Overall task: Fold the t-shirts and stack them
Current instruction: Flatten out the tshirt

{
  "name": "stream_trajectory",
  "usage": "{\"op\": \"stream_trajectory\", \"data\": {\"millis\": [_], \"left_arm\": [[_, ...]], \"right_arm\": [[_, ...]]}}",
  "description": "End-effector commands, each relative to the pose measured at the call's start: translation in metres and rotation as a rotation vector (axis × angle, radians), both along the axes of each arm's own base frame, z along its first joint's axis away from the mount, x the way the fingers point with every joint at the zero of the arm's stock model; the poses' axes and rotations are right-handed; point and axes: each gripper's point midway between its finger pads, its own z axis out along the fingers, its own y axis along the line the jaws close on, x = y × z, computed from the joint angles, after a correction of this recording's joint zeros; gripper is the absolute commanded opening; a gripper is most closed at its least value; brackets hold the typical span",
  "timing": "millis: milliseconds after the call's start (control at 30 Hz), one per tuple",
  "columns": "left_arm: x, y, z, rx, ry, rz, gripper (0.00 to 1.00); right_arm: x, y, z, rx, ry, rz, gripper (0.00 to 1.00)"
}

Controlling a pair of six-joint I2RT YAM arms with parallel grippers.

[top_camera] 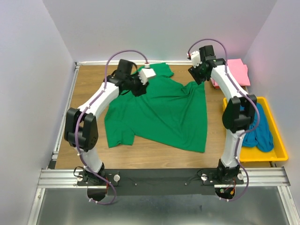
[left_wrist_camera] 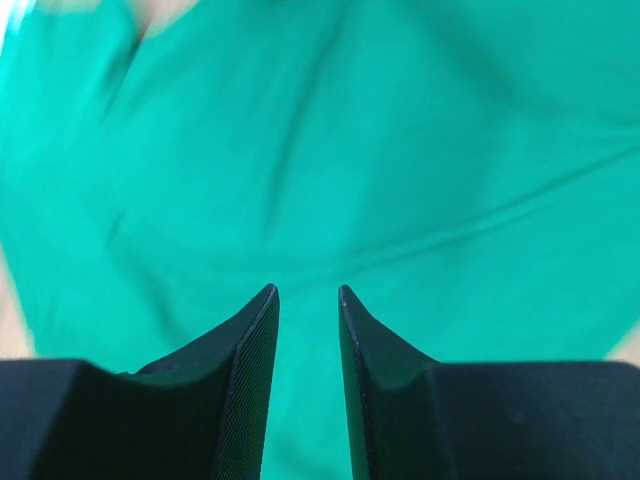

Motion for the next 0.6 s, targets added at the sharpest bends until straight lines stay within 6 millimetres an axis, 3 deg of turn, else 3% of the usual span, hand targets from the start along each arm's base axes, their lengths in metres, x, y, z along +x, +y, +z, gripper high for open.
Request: {"op": "stream_trajectory", "data": {"millis": [0, 133, 333, 400, 433, 567], "left_arm": [[0.044, 0.071, -0.052, 0.071, 0.140, 0.258, 0.37], [0.066, 0.127, -0.091, 0.145, 0.211, 0.411, 0.34], [0.069, 0.176, -0.143, 0.217, 0.301, 0.529, 0.30], [0.066, 0.194, -0.163, 0.247, 0.350, 0.575, 0.27], [0.053, 0.216, -0.183, 0.256, 0.422, 0.630, 0.23], [0.028, 0.248, -0.197, 0.261, 0.480, 0.716, 0.19]], "right_arm": [[-0.044, 0.001, 0.002, 0.041, 0.076, -0.003, 0.66], [-0.089, 0.003, -0.016, 0.074, 0.192, -0.002, 0.65], [-0.149, 0.003, -0.062, 0.099, 0.376, -0.004, 0.58], [-0.155, 0.002, -0.075, 0.098, 0.404, -0.013, 0.57], [-0.152, -0.003, -0.096, 0.065, 0.413, -0.035, 0.55], [-0.139, -0.009, -0.117, 0.020, 0.417, -0.051, 0.54]]}}
